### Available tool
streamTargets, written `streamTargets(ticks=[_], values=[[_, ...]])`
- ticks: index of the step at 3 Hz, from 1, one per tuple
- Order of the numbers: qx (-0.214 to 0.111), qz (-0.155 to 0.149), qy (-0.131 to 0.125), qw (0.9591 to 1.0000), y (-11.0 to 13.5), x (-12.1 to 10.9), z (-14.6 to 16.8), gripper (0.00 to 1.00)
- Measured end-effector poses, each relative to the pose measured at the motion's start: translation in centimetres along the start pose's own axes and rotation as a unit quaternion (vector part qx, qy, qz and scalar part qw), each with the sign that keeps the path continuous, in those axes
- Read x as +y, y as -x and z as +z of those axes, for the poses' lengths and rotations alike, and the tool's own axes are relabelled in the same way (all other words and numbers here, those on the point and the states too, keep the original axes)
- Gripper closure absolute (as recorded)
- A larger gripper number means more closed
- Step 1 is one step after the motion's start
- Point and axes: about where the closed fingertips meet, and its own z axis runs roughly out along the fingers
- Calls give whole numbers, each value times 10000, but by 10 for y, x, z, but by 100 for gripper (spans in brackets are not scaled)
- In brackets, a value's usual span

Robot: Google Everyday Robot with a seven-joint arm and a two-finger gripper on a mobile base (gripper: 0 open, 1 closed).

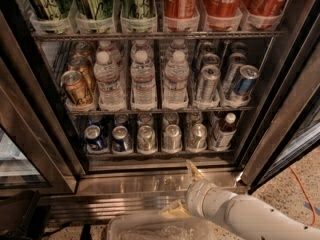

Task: Pick 7up can from bottom shelf of fridge

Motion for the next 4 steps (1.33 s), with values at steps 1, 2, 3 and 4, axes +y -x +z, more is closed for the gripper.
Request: streamTargets(ticks=[1, 2, 3, 4], values=[[-148, 51, -262, 9995, 3, 3, 12, 0], [-322, 90, -568, 9978, 6, -5, 24, 0], [-512, 197, -902, 9944, 6, -22, 35, 0], [-799, 440, -1162, 9890, 5, -36, 44, 3]])
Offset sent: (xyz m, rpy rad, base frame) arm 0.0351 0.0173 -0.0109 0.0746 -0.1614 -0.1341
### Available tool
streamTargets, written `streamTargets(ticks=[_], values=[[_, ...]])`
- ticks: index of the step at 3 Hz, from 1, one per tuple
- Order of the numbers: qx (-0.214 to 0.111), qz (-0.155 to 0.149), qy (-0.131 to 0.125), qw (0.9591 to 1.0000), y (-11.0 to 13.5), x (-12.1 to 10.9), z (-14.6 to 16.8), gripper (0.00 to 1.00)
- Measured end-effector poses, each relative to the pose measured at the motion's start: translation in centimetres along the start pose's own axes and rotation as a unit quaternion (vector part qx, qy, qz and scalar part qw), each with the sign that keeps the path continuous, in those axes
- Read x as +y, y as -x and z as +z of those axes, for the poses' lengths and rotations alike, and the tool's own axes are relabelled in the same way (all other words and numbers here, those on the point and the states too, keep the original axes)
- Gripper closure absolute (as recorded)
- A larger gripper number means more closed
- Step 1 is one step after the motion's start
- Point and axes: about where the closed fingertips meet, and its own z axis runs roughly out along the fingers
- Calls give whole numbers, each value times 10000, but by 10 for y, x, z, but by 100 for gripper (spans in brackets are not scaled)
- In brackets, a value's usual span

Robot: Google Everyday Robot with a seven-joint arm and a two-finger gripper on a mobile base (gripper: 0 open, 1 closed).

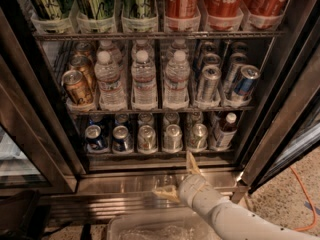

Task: Pick 7up can from bottom shelf of fridge

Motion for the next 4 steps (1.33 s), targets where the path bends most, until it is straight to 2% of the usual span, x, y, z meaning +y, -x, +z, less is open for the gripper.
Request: streamTargets(ticks=[1, 2, 3, 4], values=[[-382, 180, -204, 9989, 2, -7, 12, 3], [-717, 302, -454, 9959, -1, -14, 21, 0], [-718, 303, -454, 9959, -1, -14, 21, 0], [-827, 423, -554, 9941, -3, -11, 27, 0]])
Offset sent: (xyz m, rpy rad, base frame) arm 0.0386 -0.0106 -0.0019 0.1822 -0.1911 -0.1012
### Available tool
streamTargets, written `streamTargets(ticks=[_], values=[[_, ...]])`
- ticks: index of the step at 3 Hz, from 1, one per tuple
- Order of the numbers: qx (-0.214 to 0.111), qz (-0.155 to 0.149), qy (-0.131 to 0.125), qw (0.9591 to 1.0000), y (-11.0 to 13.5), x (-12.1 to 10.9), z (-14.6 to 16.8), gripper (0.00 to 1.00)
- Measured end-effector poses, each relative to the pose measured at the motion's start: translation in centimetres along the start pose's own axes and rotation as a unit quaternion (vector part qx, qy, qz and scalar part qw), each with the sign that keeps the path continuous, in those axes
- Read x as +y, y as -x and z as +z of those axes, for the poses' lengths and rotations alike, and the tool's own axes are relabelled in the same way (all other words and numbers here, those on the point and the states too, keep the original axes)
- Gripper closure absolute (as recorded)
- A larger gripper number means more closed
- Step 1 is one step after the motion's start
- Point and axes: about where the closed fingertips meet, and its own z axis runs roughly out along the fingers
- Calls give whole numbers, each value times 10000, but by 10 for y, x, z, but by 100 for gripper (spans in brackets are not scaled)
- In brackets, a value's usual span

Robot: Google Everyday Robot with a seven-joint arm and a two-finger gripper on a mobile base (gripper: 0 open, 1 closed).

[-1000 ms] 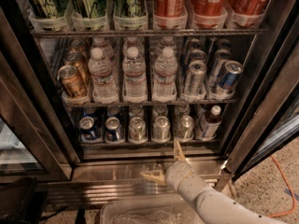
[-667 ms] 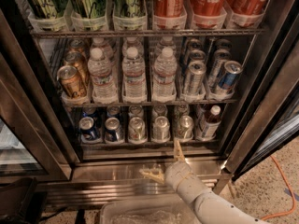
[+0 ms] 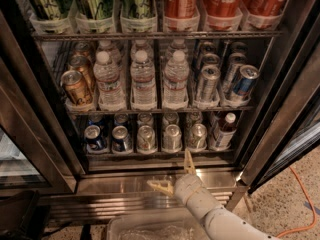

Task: Pick 7up can from bottom shelf of fridge

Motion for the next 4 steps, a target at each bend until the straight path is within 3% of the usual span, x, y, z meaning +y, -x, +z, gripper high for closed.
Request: streamTargets(ticks=[1, 3, 4], values=[[-309, 72, -259, 9992, 5, -7, 13, 0], [-793, 92, -804, 9936, 17, -28, 24, 3], [-876, 64, -992, 9912, 19, -34, 25, 12]])
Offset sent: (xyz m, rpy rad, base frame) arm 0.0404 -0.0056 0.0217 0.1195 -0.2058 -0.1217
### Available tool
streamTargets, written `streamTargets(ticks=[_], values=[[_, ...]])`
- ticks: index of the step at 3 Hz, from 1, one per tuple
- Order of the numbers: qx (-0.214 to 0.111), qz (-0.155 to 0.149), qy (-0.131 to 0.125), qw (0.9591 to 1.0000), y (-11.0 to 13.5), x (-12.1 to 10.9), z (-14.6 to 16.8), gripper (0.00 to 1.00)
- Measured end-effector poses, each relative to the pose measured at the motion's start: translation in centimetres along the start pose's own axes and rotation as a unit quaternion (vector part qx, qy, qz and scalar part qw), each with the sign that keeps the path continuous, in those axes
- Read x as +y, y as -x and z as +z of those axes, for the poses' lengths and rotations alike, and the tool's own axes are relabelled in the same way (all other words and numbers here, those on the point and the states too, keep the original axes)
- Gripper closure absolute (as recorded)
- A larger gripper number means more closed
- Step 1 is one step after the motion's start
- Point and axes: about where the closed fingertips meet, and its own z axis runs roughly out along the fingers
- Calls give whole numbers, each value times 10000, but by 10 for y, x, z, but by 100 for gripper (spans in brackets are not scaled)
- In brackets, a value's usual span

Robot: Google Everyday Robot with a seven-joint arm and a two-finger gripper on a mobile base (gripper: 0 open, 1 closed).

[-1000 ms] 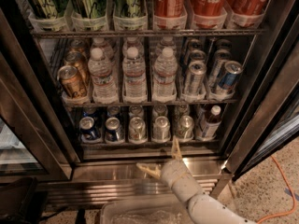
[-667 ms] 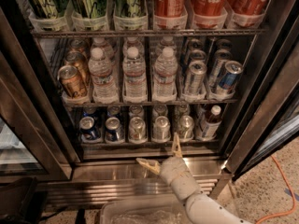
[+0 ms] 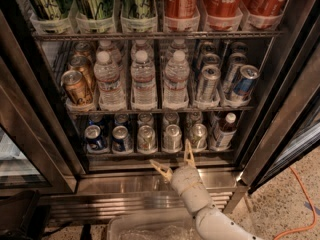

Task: Pick 7up can from bottom shelf of fridge

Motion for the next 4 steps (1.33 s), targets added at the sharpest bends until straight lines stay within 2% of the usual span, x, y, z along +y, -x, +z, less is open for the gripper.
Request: streamTargets(ticks=[1, 3, 4], values=[[25, -54, -161, 9999, -3, -7, 0, 12], [310, -217, -399, 9985, -20, -23, 3, 14], [466, -254, -489, 9974, -29, -28, 7, 19]])
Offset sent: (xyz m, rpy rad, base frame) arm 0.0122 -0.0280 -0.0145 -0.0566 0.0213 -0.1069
